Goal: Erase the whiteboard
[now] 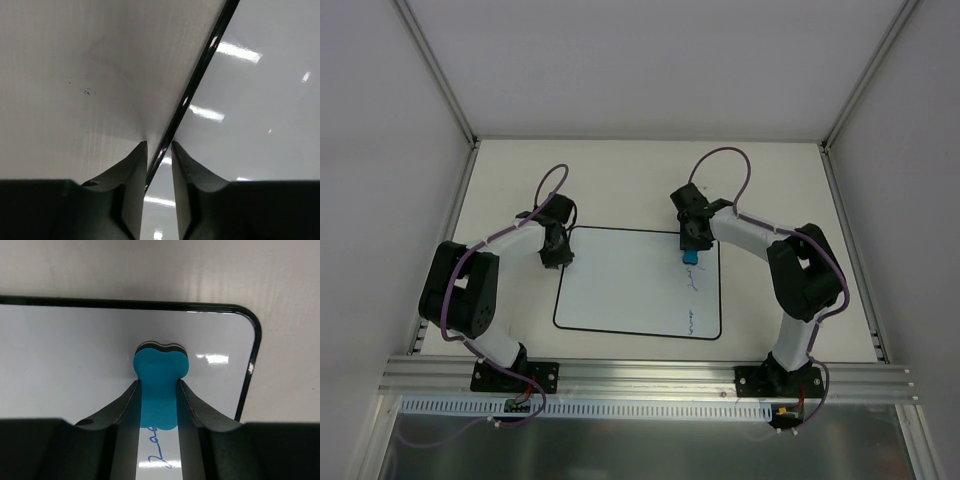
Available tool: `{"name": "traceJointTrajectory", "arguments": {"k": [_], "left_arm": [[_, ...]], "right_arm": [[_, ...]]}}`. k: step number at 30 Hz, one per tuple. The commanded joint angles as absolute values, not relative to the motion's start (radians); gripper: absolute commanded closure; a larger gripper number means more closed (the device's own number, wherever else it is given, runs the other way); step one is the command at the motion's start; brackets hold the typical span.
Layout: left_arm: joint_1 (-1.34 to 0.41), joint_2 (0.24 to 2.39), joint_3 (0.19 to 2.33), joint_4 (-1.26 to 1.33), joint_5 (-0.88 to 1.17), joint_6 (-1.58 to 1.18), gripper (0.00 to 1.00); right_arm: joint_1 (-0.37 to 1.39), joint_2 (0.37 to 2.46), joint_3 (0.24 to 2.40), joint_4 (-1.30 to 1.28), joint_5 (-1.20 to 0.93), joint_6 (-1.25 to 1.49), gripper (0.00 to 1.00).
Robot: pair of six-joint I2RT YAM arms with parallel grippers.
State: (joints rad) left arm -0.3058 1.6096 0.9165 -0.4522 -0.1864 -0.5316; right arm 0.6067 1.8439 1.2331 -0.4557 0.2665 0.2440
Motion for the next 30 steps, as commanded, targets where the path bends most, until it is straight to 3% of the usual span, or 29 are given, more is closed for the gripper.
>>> {"name": "traceJointTrajectory", "arguments": {"k": [1, 4, 13, 17, 22, 30], "left_arm": [[-0.29, 1.62, 0.874, -0.46, -0.152, -0.543, 0.7], [-0.281, 1.628, 0.879, -0.459, -0.146, -0.535, 0.63], [-0.284, 1.657, 0.893, -0.439, -0.015, -0.503, 0.69], [-0.288, 1.68, 0.89, -0.422, 0.028, -0.5, 0.75], [-0.296, 1.68, 0.891, -0.423, 0.015, -0.509, 1.0], [-0.293, 1.672, 0.877, -0.425, -0.035, -0.538, 1.0]], "right_arm": [[0.56, 1.825, 1.187, -0.523, 0.333, 0.238, 1.0], [0.56, 1.824, 1.18, -0.5, 0.304, 0.216, 1.0], [0.56, 1.827, 1.181, -0.457, 0.23, 0.179, 1.0], [0.578, 1.839, 1.187, -0.446, 0.195, 0.196, 1.0], [0.64, 1.882, 1.232, -0.449, 0.172, 0.229, 1.0], [0.552, 1.83, 1.175, -0.486, 0.247, 0.278, 1.0]]}}
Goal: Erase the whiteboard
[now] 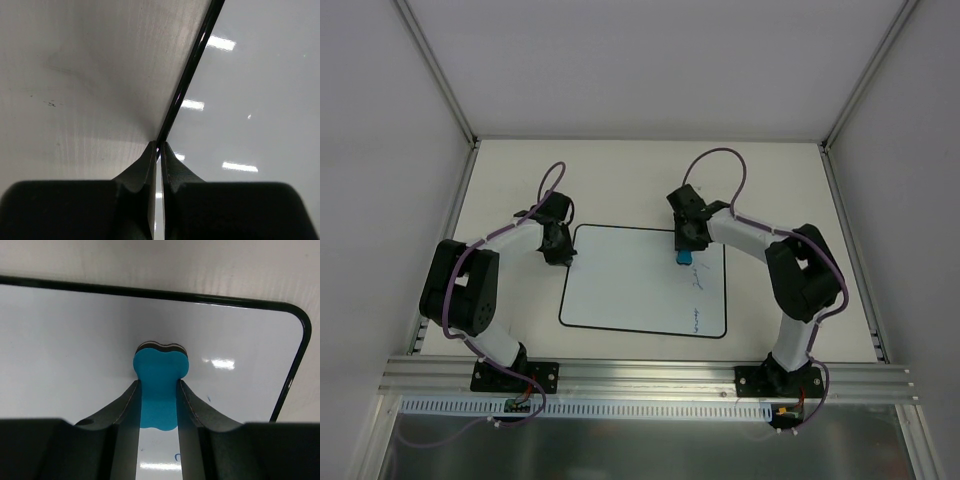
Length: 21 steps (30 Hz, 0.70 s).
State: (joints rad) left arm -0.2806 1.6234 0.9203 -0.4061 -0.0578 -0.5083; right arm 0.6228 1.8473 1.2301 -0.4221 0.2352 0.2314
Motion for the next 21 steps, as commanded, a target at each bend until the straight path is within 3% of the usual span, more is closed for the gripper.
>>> {"name": "traceJointTrajectory", "arguments": {"k": [1, 10, 21], "left_arm": [[-0.293, 1.672, 0.877, -0.425, -0.037, -0.541, 1.0], [-0.293, 1.68, 0.888, -0.425, -0.028, -0.555, 1.0], [-0.295, 1.689, 0.914, -0.425, -0.008, -0.577, 1.0]], "right_arm": [[0.528, 1.81, 1.129, -0.486, 0.253, 0.291, 1.0], [0.466, 1.68, 0.997, -0.482, 0.25, 0.285, 1.0], [0.781, 1.772, 1.106, -0.506, 0.235, 0.38, 1.0]]}}
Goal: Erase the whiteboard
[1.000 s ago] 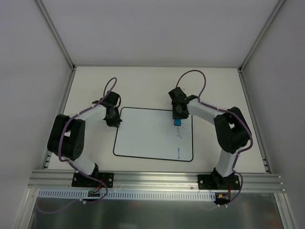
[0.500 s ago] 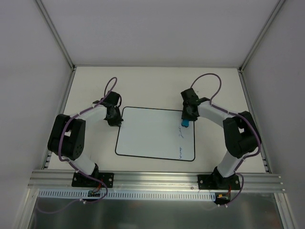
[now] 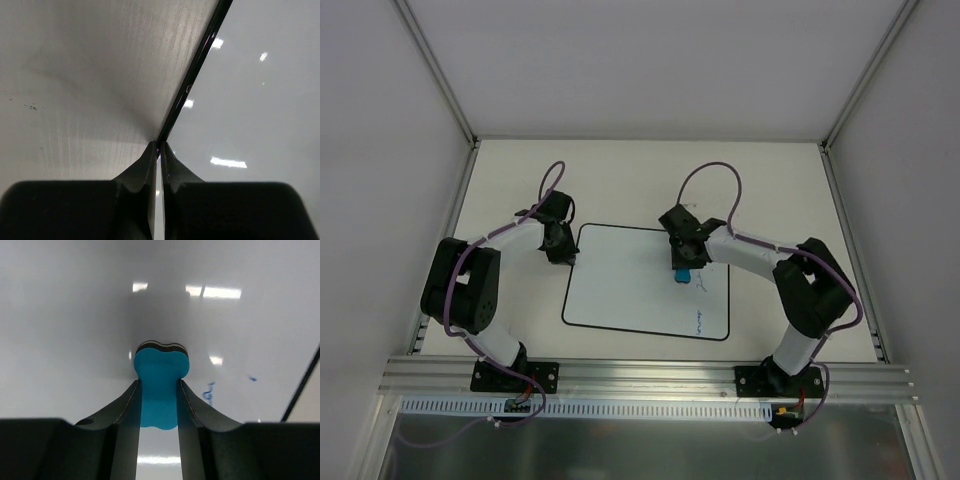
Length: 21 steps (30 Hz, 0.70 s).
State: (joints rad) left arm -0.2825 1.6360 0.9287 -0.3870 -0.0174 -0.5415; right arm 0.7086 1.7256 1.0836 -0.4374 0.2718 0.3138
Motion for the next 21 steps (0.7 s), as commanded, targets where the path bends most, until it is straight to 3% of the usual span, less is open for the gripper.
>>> {"name": "traceJointTrajectory", "arguments": {"k": [1, 5, 14, 21], "left_arm": [[-0.293, 1.689, 0.917, -0.423, -0.009, -0.578, 1.0], [-0.295, 1.686, 0.934, -0.423, -0.015, -0.589, 1.0], [-0.293, 1.686, 0.957, -0.422, -0.031, -0.591, 1.0], [-0.291, 1.695, 0.974, -0.419, -0.023, -0.588, 1.0]], "right_arm": [[0.796, 1.776, 1.112, -0.521, 0.251, 0.4, 1.0], [0.795, 1.723, 1.037, -0.532, 0.333, 0.445, 1.0], [0.546, 1.5, 0.873, -0.564, 0.433, 0.465, 1.0], [0.508, 1.558, 0.899, -0.558, 0.356, 0.44, 1.0]]}}
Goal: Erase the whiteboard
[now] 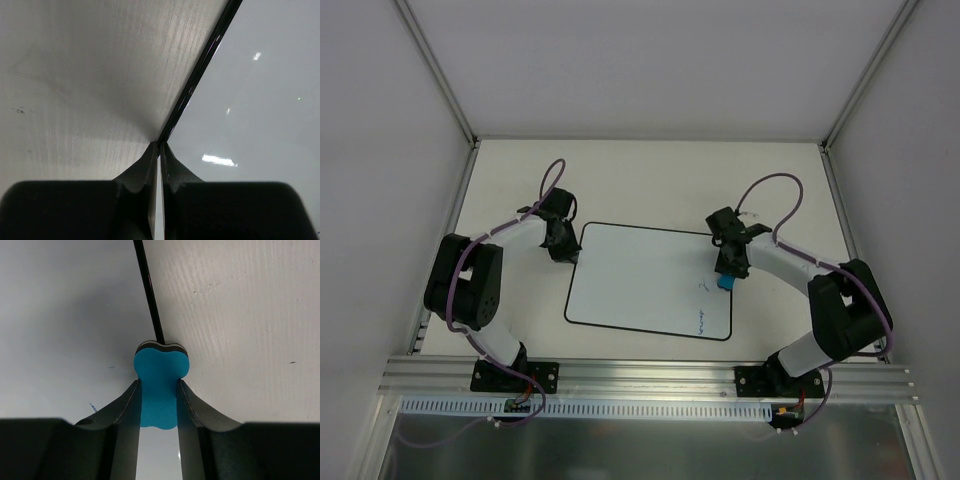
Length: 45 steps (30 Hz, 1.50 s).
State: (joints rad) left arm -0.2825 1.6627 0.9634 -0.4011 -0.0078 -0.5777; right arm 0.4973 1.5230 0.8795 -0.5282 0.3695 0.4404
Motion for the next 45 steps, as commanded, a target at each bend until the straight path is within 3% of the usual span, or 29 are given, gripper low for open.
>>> {"name": "traceJointTrajectory", "arguments": {"k": [1, 11, 22, 39, 45], "left_arm": [[-0.291, 1.695, 0.974, -0.417, -0.021, -0.588, 1.0], [-0.293, 1.681, 0.966, -0.413, -0.011, -0.572, 1.0], [-0.293, 1.69, 0.985, -0.413, -0.023, -0.584, 1.0], [-0.293, 1.69, 1.008, -0.413, -0.008, -0.589, 1.0], [-0.293, 1.672, 1.002, -0.414, -0.011, -0.587, 1.0]], "right_arm": [[0.521, 1.572, 0.916, -0.54, 0.338, 0.434, 1.0], [0.684, 1.804, 1.081, -0.482, 0.152, 0.382, 1.0], [0.592, 1.964, 1.344, -0.475, 0.15, 0.281, 1.0], [0.588, 1.533, 0.882, -0.609, 0.196, 0.414, 1.0], [0.594, 1.493, 0.802, -0.582, 0.19, 0.489, 1.0]]}}
